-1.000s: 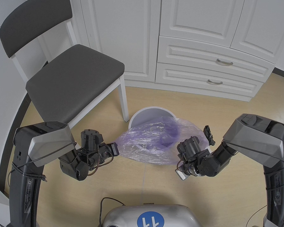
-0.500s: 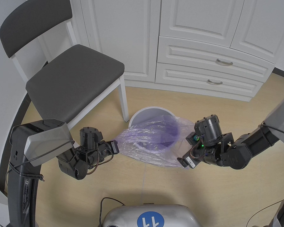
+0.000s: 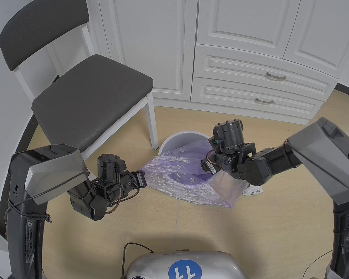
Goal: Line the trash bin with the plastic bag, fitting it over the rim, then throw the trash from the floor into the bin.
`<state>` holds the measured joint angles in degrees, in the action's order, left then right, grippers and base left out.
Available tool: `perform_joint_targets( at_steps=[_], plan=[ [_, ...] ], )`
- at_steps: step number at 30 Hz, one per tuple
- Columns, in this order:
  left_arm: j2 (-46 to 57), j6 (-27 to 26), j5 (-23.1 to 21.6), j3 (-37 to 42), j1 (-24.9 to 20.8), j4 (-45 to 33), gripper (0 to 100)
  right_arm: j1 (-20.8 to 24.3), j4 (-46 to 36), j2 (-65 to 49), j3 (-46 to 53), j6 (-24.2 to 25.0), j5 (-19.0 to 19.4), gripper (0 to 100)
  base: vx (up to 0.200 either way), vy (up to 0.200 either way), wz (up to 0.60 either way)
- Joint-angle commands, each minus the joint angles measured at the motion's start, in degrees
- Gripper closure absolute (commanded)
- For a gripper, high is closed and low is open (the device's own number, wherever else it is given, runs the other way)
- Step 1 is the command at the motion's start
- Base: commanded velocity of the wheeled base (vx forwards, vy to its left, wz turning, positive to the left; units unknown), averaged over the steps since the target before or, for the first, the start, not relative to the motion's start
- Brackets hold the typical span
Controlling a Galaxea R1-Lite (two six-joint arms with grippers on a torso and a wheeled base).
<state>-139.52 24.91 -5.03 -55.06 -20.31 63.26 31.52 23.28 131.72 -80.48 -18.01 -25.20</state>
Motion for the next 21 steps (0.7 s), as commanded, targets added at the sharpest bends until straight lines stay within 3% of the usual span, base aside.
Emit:
perform_joint_targets(
  at_steps=[1,4,9,16,19,21],
  plan=[
    [0.4,0.0,0.0,0.2,-0.2,0.0,100,-3.2,-0.1,13.0,-12.4,-0.5,-3.1,0,0.000,0.000,0.00],
    [0.2,0.0,0.0,0.2,-0.2,0.0,100,-4.1,-0.2,15.5,-16.8,-0.6,-3.5,0,0.000,0.000,0.00],
    [-0.6,0.0,0.0,0.0,-0.1,0.0,100,-6.2,-0.9,23.3,-33.2,-0.7,-4.9,0,0.000,0.000,0.00],
    [-1.1,0.0,0.0,-0.4,0.1,0.1,100,-7.6,1.5,25.4,-34.1,-1.2,-4.0,0,0.000,0.000,0.00],
    [-1.0,0.1,0.0,-0.5,0.1,0.2,100,-7.5,13.2,25.5,-34.1,0.2,-0.1,0,0.000,0.000,0.00],
    [-1.1,0.1,0.0,-0.4,0.2,1.0,100,-7.5,18.6,25.2,-34.1,1.0,0.4,0,0.000,0.000,0.00]
  ],
)
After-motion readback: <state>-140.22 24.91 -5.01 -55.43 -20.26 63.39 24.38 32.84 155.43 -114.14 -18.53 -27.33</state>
